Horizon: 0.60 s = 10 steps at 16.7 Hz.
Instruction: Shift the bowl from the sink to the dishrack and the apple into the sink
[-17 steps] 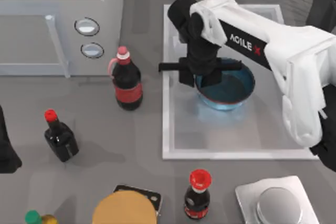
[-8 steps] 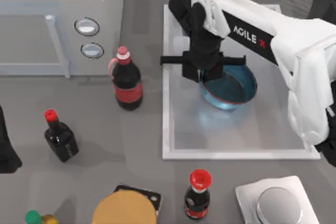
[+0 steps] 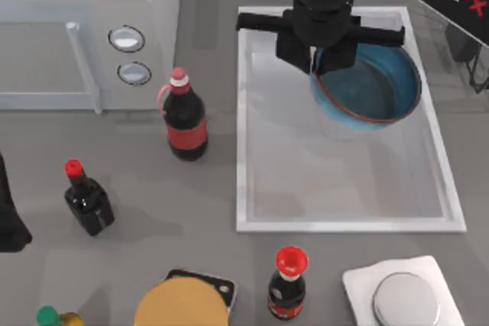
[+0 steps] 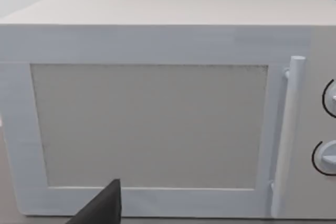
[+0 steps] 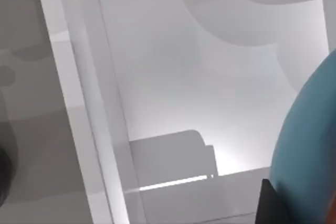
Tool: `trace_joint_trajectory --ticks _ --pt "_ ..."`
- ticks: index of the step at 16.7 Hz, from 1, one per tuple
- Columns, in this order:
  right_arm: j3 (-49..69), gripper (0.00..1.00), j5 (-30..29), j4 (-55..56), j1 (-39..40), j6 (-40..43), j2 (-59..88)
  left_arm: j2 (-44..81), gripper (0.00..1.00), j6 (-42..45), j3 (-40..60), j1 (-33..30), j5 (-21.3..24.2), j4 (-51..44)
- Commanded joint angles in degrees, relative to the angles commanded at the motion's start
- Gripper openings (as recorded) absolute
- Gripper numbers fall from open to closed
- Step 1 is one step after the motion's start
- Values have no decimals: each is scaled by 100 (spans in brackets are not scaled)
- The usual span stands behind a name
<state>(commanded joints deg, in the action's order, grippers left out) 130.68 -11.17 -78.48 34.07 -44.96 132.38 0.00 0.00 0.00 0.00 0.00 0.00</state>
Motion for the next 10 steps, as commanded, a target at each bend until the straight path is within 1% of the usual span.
trace_joint_trajectory --ticks 5,10 --pt "-1007 0 -78 -815 797 -725 -1679 0 100 0 0 0 0 0" --pt "-1872 0 14 -1163 1704 -1124 -2748 0 100 0 0 0 0 0"
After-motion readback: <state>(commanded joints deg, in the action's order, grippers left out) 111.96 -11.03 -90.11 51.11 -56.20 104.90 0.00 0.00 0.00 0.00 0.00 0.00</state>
